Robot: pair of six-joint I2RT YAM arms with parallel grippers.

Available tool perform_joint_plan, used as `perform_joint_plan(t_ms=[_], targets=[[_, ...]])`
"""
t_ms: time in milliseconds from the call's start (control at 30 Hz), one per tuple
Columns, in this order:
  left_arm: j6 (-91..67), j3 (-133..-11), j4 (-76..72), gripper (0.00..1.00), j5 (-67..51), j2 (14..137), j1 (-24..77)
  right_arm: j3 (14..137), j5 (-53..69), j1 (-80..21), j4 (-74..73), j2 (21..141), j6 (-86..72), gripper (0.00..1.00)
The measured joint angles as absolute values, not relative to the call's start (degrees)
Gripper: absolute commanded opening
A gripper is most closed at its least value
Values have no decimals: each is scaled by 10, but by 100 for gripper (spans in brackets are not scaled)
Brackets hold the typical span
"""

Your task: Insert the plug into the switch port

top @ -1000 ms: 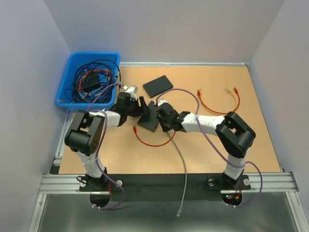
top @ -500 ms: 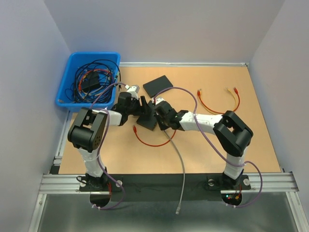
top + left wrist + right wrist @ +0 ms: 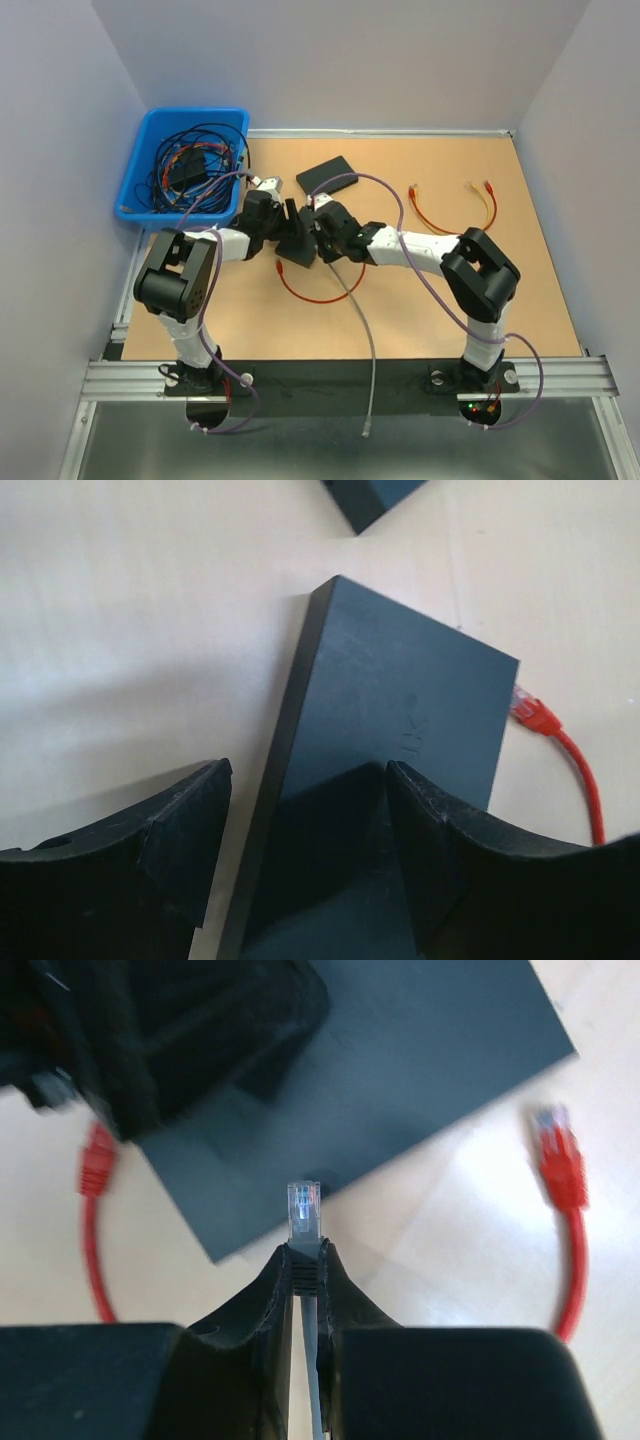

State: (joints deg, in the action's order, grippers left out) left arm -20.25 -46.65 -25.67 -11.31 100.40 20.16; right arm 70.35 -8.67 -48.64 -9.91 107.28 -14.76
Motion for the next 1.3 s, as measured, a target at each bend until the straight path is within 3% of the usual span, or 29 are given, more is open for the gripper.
perform_joint_plan(t_ms=[200,433,633,1300], targets=[[-215,-466,-176,77,-58,959,202,760,-70,-514,-92,1111,-148,0],[-207,-470,-157,78,-45,930,199,733,-93,-531,-82,1104,-152,1],[-191,-503,-162,78,-59,967,197,675,-126,-529,-84,1065,-154,0],[-185,-527,-239,78,-133,1048,196,680,-145,-515,-62,1078,-150,1]])
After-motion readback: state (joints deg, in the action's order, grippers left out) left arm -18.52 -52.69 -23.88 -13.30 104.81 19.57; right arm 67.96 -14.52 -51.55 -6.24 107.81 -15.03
